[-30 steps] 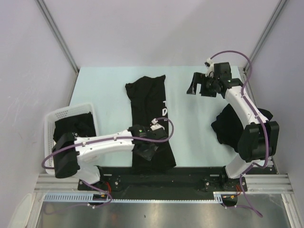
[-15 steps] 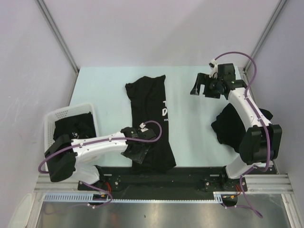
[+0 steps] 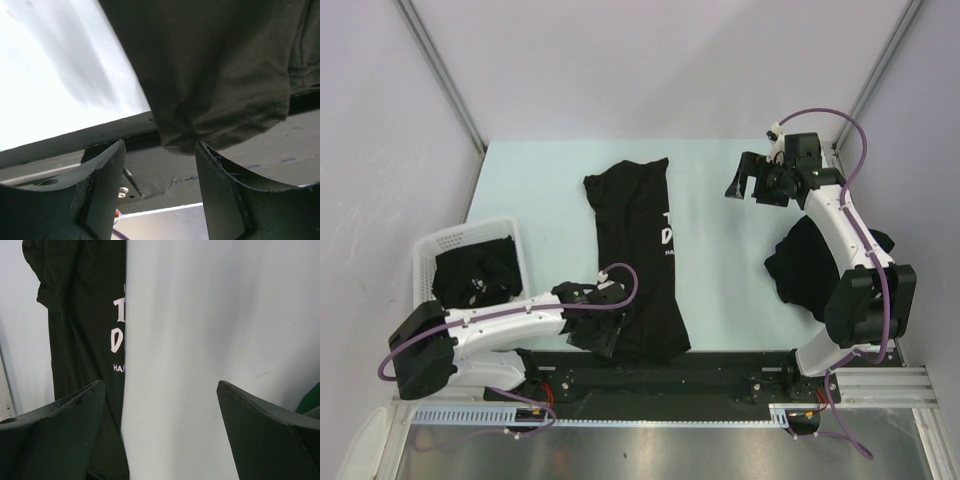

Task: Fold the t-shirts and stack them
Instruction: Fold the tshirt

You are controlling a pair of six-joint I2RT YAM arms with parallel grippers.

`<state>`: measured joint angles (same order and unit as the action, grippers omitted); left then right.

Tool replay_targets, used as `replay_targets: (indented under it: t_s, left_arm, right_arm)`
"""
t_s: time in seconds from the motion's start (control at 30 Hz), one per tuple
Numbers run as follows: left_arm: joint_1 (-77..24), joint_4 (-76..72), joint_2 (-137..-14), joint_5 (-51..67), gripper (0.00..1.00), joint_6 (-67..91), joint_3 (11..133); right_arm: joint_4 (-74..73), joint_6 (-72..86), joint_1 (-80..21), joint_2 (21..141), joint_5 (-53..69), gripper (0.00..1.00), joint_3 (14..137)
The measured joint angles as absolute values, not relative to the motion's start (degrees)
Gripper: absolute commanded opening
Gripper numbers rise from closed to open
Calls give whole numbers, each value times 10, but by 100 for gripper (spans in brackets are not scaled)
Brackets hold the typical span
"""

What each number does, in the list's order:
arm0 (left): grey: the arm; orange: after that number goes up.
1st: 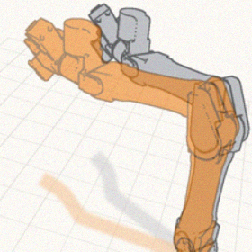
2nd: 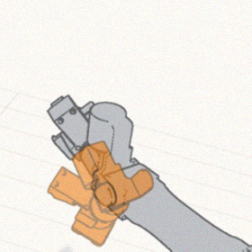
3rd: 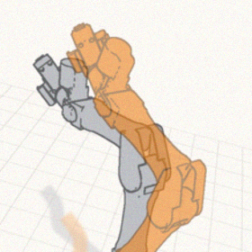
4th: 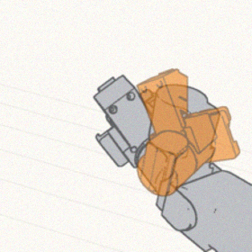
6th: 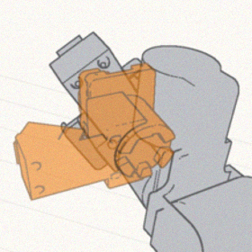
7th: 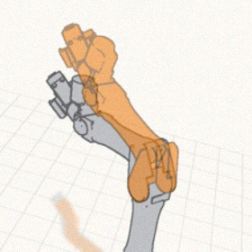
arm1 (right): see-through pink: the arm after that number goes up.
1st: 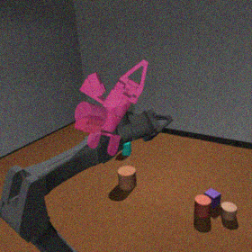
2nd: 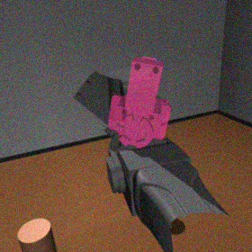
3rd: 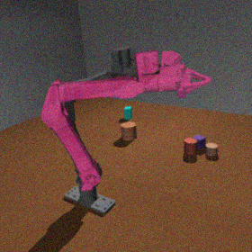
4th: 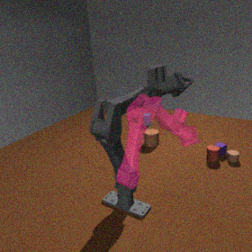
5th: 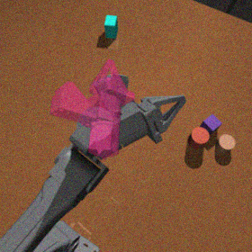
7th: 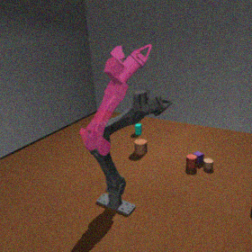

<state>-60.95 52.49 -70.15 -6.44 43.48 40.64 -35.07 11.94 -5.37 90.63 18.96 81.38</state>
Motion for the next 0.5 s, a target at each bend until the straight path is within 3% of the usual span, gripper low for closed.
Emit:
replay_targets:
  t_s: [0.5]
  left_arm:
    - [-609,451,-700,-23,63,447,374]
  right_arm:
    - [-359,117,-45,891,196,100,814]
